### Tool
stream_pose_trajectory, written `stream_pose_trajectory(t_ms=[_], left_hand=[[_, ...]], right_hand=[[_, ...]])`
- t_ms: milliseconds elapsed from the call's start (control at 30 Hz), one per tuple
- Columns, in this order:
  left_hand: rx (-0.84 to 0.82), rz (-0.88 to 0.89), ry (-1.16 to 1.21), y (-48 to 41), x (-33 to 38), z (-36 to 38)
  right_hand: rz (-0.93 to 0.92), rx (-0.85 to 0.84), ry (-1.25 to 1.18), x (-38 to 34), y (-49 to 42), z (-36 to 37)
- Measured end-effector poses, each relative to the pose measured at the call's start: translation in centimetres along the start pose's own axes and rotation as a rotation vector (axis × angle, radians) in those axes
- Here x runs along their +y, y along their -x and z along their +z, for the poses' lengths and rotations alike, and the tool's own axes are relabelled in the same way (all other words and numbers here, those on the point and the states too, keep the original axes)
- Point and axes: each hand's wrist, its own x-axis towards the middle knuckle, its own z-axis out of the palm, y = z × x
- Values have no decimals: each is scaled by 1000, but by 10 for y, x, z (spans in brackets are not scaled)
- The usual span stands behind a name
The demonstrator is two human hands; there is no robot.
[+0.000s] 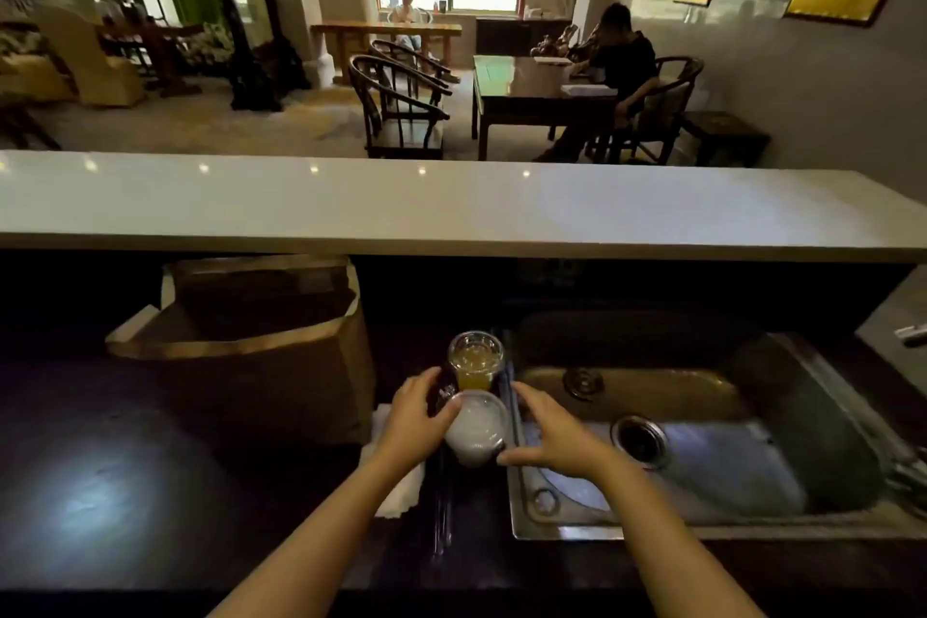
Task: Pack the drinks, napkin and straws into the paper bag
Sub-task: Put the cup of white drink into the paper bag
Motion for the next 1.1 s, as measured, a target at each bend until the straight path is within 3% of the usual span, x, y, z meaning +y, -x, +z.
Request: stream_pose_trajectory(t_ms=[133, 333, 633, 900, 1000, 1100], left_hand=[[-142, -106, 228, 6, -6, 15], [-228, -78, 211, 0, -27, 25], [-258, -34, 355, -1, -37, 39], [-387, 63, 412, 8, -18, 11], [-312, 156, 352, 11, -3, -2], [-100, 219, 394, 14, 27, -14]], right_hand=[[36, 1, -46, 0, -5, 23], [18, 48, -156, 3, -18, 46], [9, 303, -383, 8, -26, 68], [-62, 296, -380, -21, -17, 33], [-105, 253, -297, -46, -15, 3], [-140, 236, -210, -79, -14, -22]])
